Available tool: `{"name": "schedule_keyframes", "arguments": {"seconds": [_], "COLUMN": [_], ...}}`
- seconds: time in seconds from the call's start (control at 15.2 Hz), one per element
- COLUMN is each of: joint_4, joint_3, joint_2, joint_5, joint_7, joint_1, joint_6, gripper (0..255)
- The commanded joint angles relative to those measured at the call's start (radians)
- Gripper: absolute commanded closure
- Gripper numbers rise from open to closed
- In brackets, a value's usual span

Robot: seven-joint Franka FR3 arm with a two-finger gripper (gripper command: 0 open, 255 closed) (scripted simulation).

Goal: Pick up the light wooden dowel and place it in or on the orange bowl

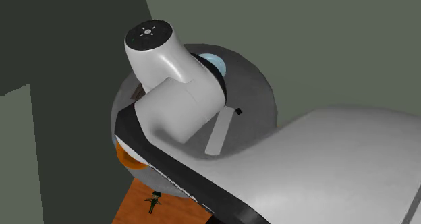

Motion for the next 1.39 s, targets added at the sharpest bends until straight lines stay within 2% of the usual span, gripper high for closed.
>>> {"name": "schedule_keyframes", "arguments": {"seconds": [0.0, 0.79, 1.32], "joint_4": [0.043, 0.378, 0.379], "joint_3": [-0.005, -0.052, -0.049], "joint_2": [0.068, 0.512, 0.582], "joint_5": [0.008, 0.086, 0.090], "joint_7": [0.051, 0.301, 0.301], "joint_1": [-0.004, -0.021, -0.017], "joint_6": [0.024, 0.133, 0.204], "gripper": [0, 0, 0]}}
